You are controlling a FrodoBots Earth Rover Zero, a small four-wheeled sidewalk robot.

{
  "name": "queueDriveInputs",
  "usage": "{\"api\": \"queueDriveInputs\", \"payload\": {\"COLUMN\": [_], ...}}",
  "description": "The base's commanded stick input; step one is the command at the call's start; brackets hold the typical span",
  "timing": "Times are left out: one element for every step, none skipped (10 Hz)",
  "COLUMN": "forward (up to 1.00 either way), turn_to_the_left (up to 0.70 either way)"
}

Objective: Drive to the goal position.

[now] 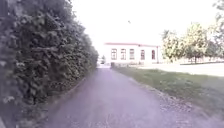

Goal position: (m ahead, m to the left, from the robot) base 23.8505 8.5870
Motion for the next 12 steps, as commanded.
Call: {"api": "queueDriveInputs", "payload": {"forward": [0.44, 0.44, 0.44, 0.44, 0.44, 0.44, 0.44, 0.44, 0.44, 0.44, 0.44, 0.44], "turn_to_the_left": [0.02, 0.02, 0.02, 0.02, 0.02, 0.02, 0.02, 0.02, 0.02, 0.02, 0.02, 0.02]}}
